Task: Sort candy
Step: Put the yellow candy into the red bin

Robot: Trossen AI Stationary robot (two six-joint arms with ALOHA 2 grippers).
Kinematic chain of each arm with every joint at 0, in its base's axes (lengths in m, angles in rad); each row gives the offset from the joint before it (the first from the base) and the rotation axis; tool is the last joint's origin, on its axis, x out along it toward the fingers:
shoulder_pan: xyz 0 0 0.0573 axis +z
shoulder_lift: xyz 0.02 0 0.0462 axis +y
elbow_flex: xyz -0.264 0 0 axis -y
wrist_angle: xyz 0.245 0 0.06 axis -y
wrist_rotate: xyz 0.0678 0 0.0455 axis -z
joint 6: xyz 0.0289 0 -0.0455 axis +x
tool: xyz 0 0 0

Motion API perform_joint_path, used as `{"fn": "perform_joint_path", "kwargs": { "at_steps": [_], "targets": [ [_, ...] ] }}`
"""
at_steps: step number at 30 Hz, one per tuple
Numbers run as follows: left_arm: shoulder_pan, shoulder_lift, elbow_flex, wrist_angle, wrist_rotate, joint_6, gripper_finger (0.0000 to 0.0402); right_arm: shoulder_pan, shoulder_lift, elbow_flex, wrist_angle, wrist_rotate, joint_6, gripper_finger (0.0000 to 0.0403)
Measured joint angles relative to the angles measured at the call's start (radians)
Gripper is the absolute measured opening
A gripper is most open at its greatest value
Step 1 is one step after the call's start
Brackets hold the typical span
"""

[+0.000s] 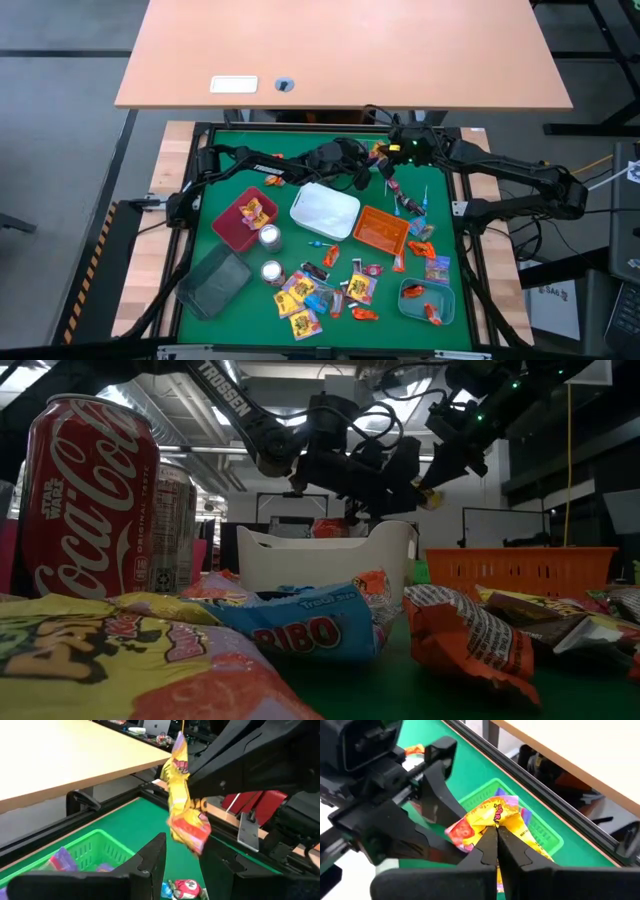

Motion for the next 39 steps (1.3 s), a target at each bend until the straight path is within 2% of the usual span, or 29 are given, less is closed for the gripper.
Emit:
{"fn": "perform_joint_path", "kwargs": {
  "at_steps": [10, 13, 18, 22, 25, 32, 39],
  "targets": [
    [0.003, 0.0, 0.0, 0.017, 0.047, 0.003, 0.0097, 0.0, 0.0, 0.0, -0.004, -0.002, -0.001, 0.0],
    [0.005, 0.0, 0.0, 0.018, 0.047, 0.004, 0.0075, -0.001, 0.0, 0.0, -0.004, -0.022, -0.001, 0.0],
    [0.005, 0.0, 0.0, 0.017, 0.048, 0.01, 0.0013, -0.001, 0.0, 0.0, -0.007, -0.052, 0.0, 0.0],
    [0.005, 0.0, 0.0, 0.016, 0.05, 0.03, 0.0006, -0.001, 0.0, 0.0, -0.011, -0.054, -0.001, 0.0003],
    [0.005, 0.0, 0.0, 0.015, 0.05, 0.031, 0.0002, -0.001, 0.0, 0.0, -0.011, -0.054, -0.001, 0.0024],
    [0.005, -0.032, 0.0, -0.067, 0.086, 0.065, 0.0, -0.001, 0.0, 0.032, -0.076, -0.061, -0.003, 0.0108],
    [0.002, -0.154, 0.0, -0.334, 0.104, 0.153, 0.0, -0.001, 0.0, 0.17, -0.303, -0.055, -0.068, 0.0135]
  ]
}}
